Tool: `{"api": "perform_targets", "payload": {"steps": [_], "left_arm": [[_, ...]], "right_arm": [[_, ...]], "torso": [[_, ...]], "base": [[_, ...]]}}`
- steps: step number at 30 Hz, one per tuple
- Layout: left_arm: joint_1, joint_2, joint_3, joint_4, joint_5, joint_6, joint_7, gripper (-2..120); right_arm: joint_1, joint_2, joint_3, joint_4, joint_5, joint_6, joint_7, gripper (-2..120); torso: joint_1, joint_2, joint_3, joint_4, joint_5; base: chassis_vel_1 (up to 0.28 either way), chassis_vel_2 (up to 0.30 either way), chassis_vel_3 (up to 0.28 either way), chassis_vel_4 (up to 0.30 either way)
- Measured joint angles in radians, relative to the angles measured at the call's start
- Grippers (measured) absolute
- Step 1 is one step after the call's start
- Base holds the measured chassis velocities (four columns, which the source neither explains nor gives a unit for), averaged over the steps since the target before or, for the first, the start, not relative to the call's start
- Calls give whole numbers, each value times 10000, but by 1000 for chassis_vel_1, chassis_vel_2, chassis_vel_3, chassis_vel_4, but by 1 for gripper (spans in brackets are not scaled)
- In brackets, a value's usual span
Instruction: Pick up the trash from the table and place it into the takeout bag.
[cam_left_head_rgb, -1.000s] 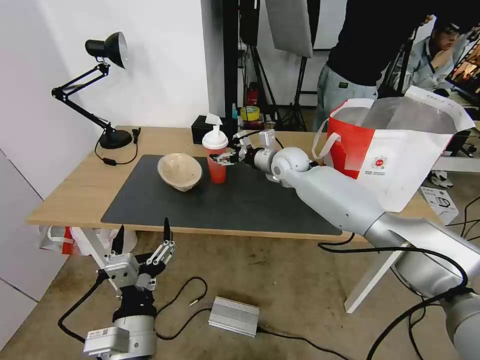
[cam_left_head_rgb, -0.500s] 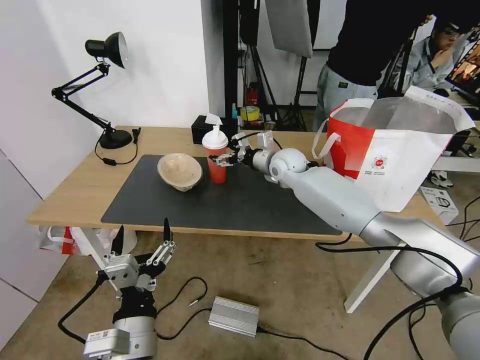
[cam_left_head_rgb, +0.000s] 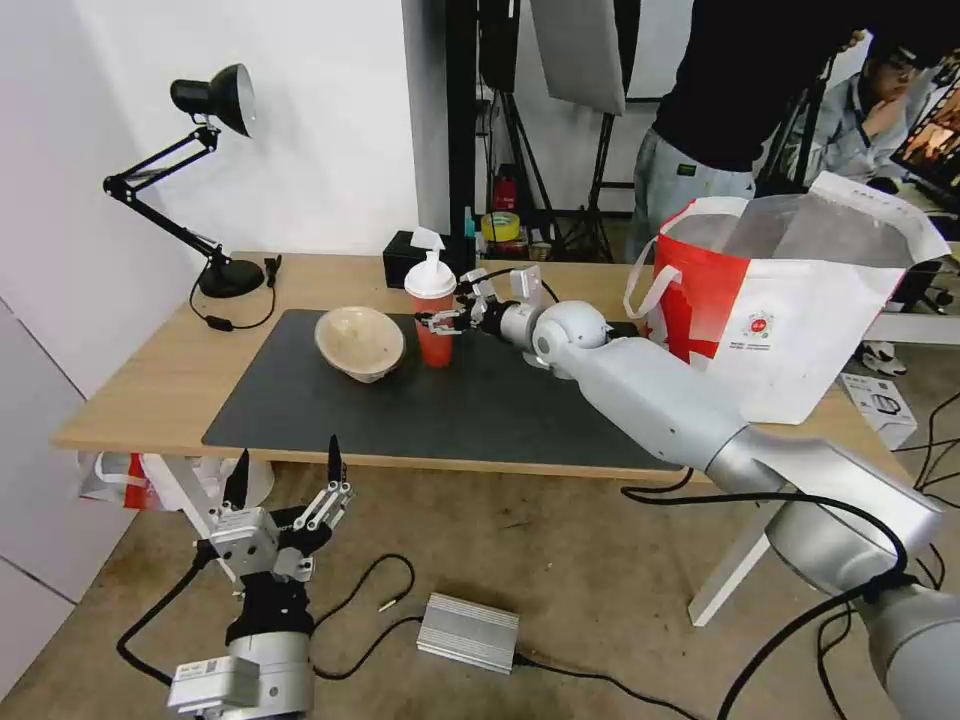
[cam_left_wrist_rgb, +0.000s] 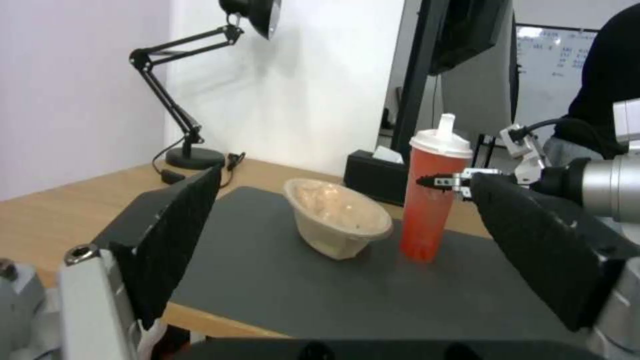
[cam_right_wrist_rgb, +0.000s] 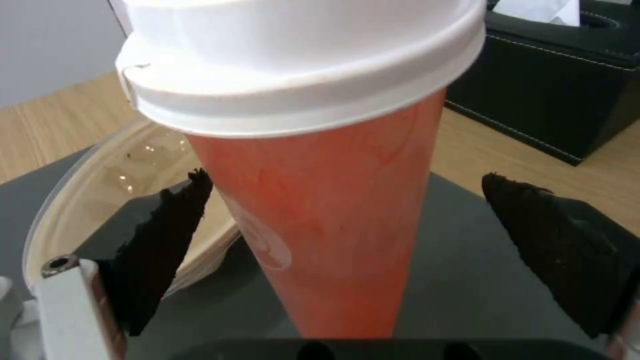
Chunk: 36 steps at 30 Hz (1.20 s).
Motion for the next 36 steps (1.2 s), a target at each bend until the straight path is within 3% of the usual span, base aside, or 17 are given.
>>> {"api": "perform_targets", "payload": {"steps": [11,15,21,24,30,33,36], "left_arm": [[23,-7,29,-2,-5,-6,3,100],[45,-10,37,-3,-4,-12,7,100],[60,-49,93,2,11,-18,7,100],[59,-50,110,26,18,-25,8,100],[45,-52,139,34,23,-26,11,100],[33,-46,146,38,27,-26,12,100],[19,-32,137,39,28,-26,13,100]], "right_arm": [[-1,-2,8,-146,-15,163,-109,94],[-2,45,28,-290,-16,277,-182,75],[-3,66,28,-388,-51,385,-274,58],[1,57,27,-404,-51,404,-327,43],[-13,-21,25,-358,-54,423,-330,26],[-46,-104,23,-248,-53,464,-326,12],[-49,-142,23,-160,-45,482,-321,7]], "torso": [[0,0,0,0,0],[0,0,0,0,0],[-1,0,0,0,1],[0,0,0,1,0],[0,0,0,0,0],[0,0,0,0,0],[0,0,0,0,0]], "base": [[0,0,0,0],[0,0,0,0],[0,0,0,0],[0,0,0,0],[0,0,0,0],[0,0,0,0],[0,0,0,0]]}}
